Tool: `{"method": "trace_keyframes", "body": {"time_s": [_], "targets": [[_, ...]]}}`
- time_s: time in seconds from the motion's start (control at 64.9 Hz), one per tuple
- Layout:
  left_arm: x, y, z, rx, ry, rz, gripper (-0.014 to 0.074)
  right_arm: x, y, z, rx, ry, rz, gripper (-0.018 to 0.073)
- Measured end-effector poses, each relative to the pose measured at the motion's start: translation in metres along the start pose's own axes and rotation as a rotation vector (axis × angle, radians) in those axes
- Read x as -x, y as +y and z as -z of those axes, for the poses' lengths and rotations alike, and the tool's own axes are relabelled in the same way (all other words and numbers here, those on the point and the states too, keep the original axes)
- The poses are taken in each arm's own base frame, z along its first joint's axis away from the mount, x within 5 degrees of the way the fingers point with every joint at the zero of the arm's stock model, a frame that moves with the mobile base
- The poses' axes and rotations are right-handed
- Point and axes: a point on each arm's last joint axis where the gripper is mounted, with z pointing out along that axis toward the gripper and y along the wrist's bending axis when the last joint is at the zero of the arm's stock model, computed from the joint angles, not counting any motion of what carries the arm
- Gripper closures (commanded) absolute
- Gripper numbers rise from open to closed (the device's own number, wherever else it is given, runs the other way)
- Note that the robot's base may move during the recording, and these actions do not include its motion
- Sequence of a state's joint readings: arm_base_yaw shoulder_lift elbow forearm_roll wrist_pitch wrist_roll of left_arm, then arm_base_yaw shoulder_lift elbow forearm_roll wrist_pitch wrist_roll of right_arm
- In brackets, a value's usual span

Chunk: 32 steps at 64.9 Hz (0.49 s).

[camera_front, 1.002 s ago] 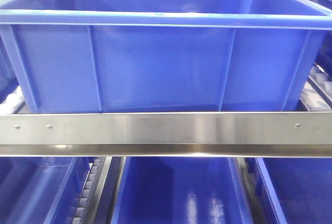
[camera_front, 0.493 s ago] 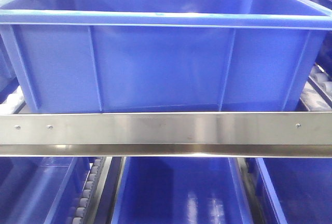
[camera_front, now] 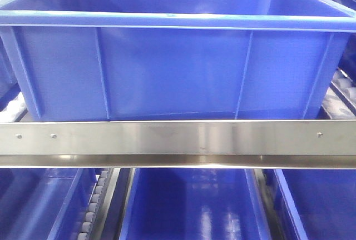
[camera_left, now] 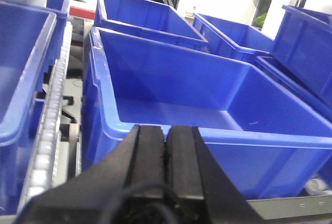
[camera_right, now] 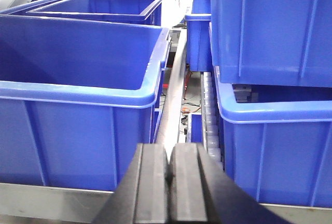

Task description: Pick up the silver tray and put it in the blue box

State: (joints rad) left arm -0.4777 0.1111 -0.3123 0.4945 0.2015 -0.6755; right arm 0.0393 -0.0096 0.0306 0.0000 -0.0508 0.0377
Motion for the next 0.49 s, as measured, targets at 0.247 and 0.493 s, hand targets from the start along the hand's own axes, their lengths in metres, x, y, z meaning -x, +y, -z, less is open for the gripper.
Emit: {"method": "trace_keyframes", "body": {"time_s": [0.247,0.493], "targets": [[-0.017,0.005,0.009,0.107,0.007,-0.154,0.0691,0.000,0.000,0.000,0.000,0.000,0.000,0.0510],[-0.062,0.023,0.006,0.288,-0.039,-0.191,0.0691,0.000,0.000,0.000,0.000,0.000,0.000,0.0510]]}}
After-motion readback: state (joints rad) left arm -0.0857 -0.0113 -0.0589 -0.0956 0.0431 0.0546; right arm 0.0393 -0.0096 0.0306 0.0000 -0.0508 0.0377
